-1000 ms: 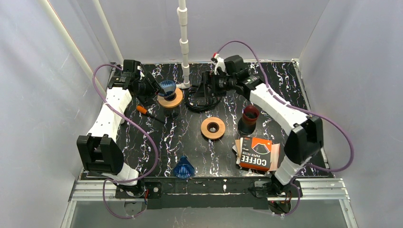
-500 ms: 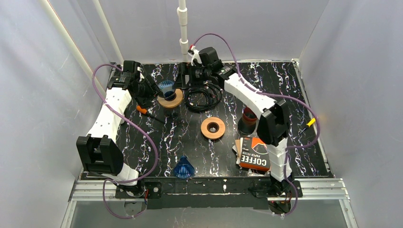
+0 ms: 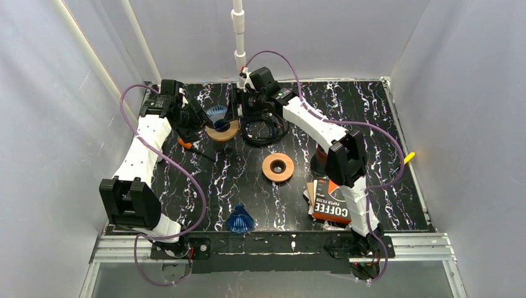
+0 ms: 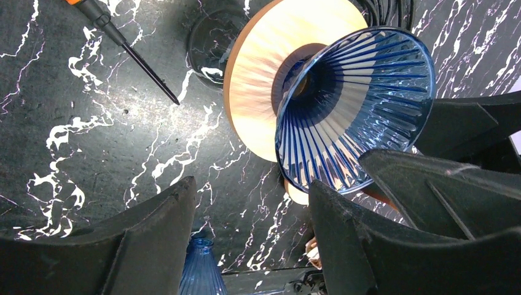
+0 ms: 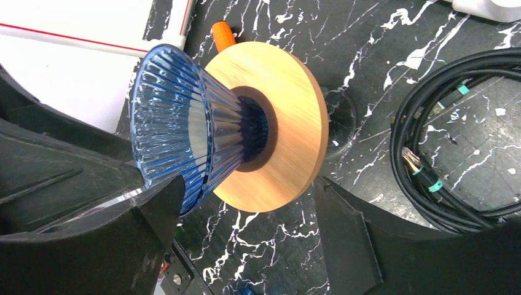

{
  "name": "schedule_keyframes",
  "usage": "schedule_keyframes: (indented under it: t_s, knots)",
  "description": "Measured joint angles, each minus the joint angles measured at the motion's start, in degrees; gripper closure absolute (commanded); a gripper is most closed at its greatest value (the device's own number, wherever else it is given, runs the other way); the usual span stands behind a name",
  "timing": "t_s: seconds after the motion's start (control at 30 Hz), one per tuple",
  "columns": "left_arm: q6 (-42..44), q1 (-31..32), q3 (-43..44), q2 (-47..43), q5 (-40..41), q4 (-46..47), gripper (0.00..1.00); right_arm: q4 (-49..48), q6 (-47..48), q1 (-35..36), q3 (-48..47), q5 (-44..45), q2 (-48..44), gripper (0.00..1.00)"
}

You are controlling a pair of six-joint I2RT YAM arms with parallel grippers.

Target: Place the coffee filter in the dripper

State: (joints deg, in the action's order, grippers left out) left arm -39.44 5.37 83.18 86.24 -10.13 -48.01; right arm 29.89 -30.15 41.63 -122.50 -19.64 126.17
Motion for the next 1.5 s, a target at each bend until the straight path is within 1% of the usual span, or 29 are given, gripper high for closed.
schedule_keyframes:
  t_s: [0.23, 0.33, 0.63, 0.77, 0.87, 1.03, 1.13, 1.23, 1.37, 1.43, 1.5]
  knots:
    - [-0.2, 0.0, -0.3, -1.4, 0.0, -0.2, 0.35, 1.9, 0.8, 0.0, 0.0, 1.9, 0.0, 0.18]
    - [-0.2, 0.0, -0.3, -1.7, 0.0, -0.2, 0.35, 2.2, 1.0, 0.0, -0.1, 2.3, 0.0, 0.16]
    - [0.4, 0.0, -0.3, -2.0, 0.0, -0.2, 0.32, 2.7, 2.6, 0.0, -0.1, 2.7, 0.0, 0.08]
    - [2.3, 0.0, -0.3, -3.5, -0.6, 0.3, 0.31, 2.4, 4.2, 0.0, 0.6, 3.3, -1.2, 0.04]
    - [4.1, 0.0, -0.3, -6.2, -1.4, 2.2, 0.3, 2.0, 6.2, 0.0, 4.4, 4.8, -5.9, 0.02]
    - [6.7, 0.0, -2.1, -12.8, -2.2, 6.3, 0.26, -0.5, 9.5, -0.4, 13.0, 8.5, -19.2, 0.02]
    - [8.2, 0.0, -5.0, -17.5, -2.3, 8.3, 0.19, -4.0, 10.6, -1.6, 19.7, 10.1, -28.2, 0.02]
    - [9.9, 0.0, -8.3, -21.9, -1.6, 9.9, 0.12, -7.9, 11.3, -2.9, 26.1, 12.0, -34.6, 0.02]
    - [12.4, 0.0, -13.1, -26.5, 0.1, 11.6, 0.05, -12.2, 11.0, -3.8, 33.9, 14.2, -37.7, 0.02]
    - [13.6, 0.0, -14.6, -27.8, 0.7, 11.5, 0.02, -12.5, 10.8, -3.7, 36.3, 14.8, -37.6, 0.02]
    - [14.6, 0.0, -15.9, -28.8, 1.0, 10.8, 0.02, -11.6, 9.8, -3.8, 37.5, 15.7, -37.0, 0.02]
